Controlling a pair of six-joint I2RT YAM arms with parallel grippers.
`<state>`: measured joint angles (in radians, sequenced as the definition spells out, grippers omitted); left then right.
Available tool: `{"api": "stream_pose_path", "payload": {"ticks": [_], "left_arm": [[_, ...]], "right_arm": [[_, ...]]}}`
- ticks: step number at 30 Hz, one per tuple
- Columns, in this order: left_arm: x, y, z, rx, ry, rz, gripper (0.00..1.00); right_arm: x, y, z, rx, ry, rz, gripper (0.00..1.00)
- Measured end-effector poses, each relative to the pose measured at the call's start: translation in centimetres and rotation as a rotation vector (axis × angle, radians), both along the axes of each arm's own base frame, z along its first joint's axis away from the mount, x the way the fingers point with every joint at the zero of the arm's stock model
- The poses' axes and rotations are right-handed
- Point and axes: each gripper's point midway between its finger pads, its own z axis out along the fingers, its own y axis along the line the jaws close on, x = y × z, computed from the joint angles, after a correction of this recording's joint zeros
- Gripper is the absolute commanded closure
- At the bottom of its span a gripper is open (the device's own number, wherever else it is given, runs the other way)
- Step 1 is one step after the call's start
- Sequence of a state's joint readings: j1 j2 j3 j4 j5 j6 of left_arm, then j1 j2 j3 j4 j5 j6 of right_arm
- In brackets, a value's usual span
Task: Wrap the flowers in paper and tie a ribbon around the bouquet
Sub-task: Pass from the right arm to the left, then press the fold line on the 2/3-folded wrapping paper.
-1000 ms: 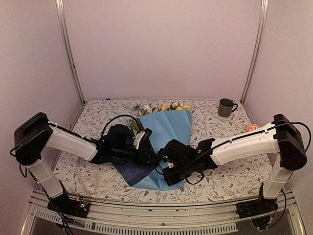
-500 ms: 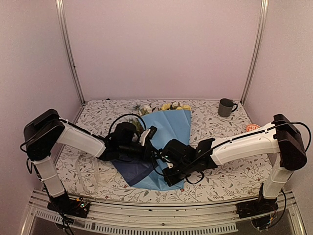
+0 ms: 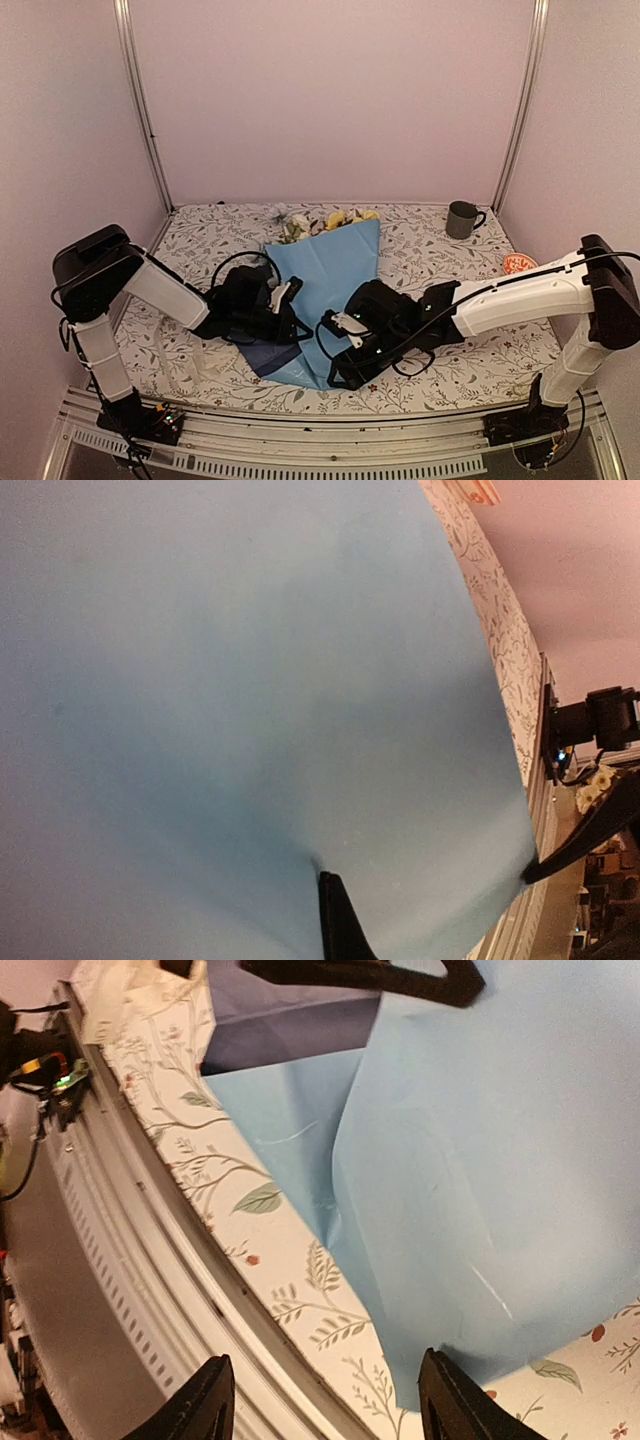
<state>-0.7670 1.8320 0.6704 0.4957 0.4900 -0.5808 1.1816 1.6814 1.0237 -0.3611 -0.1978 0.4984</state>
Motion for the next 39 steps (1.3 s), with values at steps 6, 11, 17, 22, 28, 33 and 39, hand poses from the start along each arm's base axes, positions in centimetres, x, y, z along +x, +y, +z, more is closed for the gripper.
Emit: {"api": "stream_pose_path", "payload": {"ticks": [6,11,17,22,28,33,39], "left_arm": [[-0.2,0.4,-0.8,0.003,0.013,0.005,1.00],[-0.1,0.4,-0.7,-0.001,0.013,0.006,1.00],[-0.1,0.5,-0.7,-0.001,0.013,0.007,1.00],[-0.2,0.6,-0.8,-0.003,0.012,0.007,1.00],[-0.4,0.8,-1.0,0.000,0.016,0.007,1.00],[-0.4,0.9,-1.2,0.003,0.019,0.008,1.00],[-0.5,0.9,-1.2,0.003,0.020,0.008,1.00]], "right_arm": [[0.5,-2.6,4.8,0.230,0.096,-0.064,0.14],[1.5,-4.5,3.1,0.262,0.211,-0.194,0.06],[0.8,-4.1,-0.7,0.213,0.374,-0.265,0.20],[1.5,-4.1,-1.3,0.245,0.419,-0.320,0.32],[2.4,-4.2,-3.0,0.253,0.475,-0.372,0.45],[2.2,-3.5,-2.8,0.281,0.510,-0.355,0.52],[2.0,-2.9,-2.2,0.316,0.534,-0.333,0.63]]}}
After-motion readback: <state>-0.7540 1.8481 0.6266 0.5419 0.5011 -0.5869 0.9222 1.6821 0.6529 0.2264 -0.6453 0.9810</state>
